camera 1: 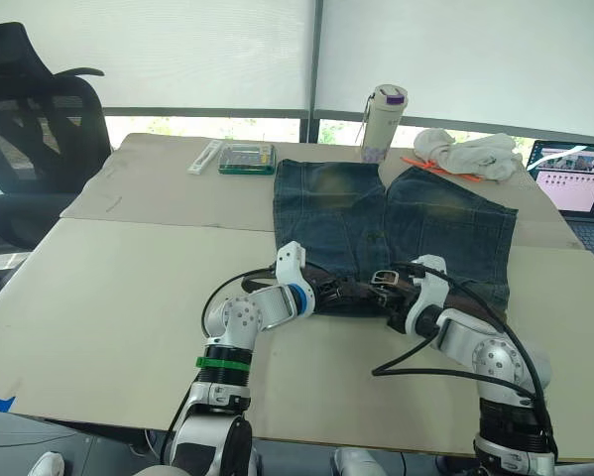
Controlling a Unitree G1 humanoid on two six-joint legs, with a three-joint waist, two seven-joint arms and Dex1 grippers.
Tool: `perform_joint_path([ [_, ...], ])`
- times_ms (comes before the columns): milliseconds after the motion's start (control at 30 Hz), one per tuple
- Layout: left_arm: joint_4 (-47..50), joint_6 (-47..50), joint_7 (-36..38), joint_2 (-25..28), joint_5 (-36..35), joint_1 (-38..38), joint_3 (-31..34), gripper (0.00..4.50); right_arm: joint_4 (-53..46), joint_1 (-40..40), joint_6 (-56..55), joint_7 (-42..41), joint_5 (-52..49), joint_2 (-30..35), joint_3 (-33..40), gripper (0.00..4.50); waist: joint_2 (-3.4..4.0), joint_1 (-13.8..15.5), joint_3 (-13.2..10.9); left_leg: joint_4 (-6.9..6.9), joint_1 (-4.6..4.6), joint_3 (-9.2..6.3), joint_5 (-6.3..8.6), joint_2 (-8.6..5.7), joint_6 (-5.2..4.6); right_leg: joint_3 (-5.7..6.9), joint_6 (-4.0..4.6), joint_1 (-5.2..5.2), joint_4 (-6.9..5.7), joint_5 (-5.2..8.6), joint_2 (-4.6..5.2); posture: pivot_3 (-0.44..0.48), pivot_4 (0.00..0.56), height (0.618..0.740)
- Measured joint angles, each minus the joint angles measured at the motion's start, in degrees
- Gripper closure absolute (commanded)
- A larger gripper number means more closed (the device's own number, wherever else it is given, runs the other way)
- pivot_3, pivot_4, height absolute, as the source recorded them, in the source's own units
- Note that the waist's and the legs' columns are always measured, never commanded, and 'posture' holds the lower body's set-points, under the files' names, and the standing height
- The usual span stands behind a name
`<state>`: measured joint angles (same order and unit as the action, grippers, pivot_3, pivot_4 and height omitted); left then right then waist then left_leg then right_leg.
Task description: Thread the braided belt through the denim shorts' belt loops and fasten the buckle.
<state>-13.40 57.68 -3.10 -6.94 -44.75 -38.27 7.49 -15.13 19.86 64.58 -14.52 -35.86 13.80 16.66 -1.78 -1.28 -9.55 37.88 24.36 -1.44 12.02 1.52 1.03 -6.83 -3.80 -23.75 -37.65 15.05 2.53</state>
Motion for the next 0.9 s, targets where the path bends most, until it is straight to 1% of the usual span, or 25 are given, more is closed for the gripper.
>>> perform_joint_path([
  [167,0.0,-0.1,0.8,0.0,0.6,0.0,0.1,4.50,0.0,0.4,0.7,0.9,-1.6,-0.4,0.9,4.44,0.00,-0.1,0.0,0.00,0.00,0.00,0.00,0.00,0.00,0.00,0.00,-0.01,0.00,0.00,0.00,0.000,0.150,0.737],
  [233,0.0,-0.2,1.5,0.0,0.8,0.0,0.1,3.72,0.0,0.4,0.7,1.0,-1.9,-0.4,1.4,4.50,0.00,-0.2,0.0,0.00,0.01,0.00,0.00,0.00,0.00,0.00,0.00,-0.01,0.00,0.00,0.00,0.000,0.150,0.737],
  [333,0.7,-0.1,3.7,0.3,1.0,0.3,-0.2,2.73,0.0,0.8,0.7,0.8,-3.7,0.2,2.7,4.50,0.00,-0.4,0.0,0.00,0.03,0.00,0.00,0.00,0.00,0.00,0.00,-0.01,0.01,0.00,0.00,0.000,0.150,0.737],
  [467,2.7,-0.1,6.9,2.7,3.0,0.4,-2.6,1.39,0.0,1.3,0.8,-0.4,-6.1,4.3,5.0,4.50,0.00,-0.5,0.0,-0.01,0.03,0.00,0.00,-0.01,0.00,0.00,-0.01,-0.01,0.02,0.00,0.01,0.000,0.150,0.737],
  [600,3.8,-0.2,9.8,5.1,4.3,0.9,-3.4,0.04,0.0,1.3,1.7,-1.7,-8.8,8.6,8.4,4.50,0.00,-0.9,0.0,-0.02,0.00,0.00,0.00,0.00,0.00,0.00,-0.01,0.00,0.00,0.00,0.00,0.000,0.150,0.737],
  [767,5.0,-0.2,12.7,8.2,5.2,1.7,-4.0,0.01,0.3,0.0,2.3,-2.8,-11.4,14.0,12.6,4.50,0.02,-1.6,0.0,-0.06,-0.12,0.01,0.00,0.03,0.00,-0.04,0.00,0.06,-0.03,0.01,-0.05,0.000,0.150,0.737],
  [900,6.1,-1.4,15.2,14.4,7.0,2.6,-4.5,0.01,0.6,-0.6,4.3,-3.5,-15.2,17.0,16.9,4.50,0.05,-2.8,0.0,-0.11,-0.35,0.02,0.00,0.12,-0.01,-0.07,0.01,0.28,-0.02,0.01,-0.14,0.000,0.150,0.737],
])
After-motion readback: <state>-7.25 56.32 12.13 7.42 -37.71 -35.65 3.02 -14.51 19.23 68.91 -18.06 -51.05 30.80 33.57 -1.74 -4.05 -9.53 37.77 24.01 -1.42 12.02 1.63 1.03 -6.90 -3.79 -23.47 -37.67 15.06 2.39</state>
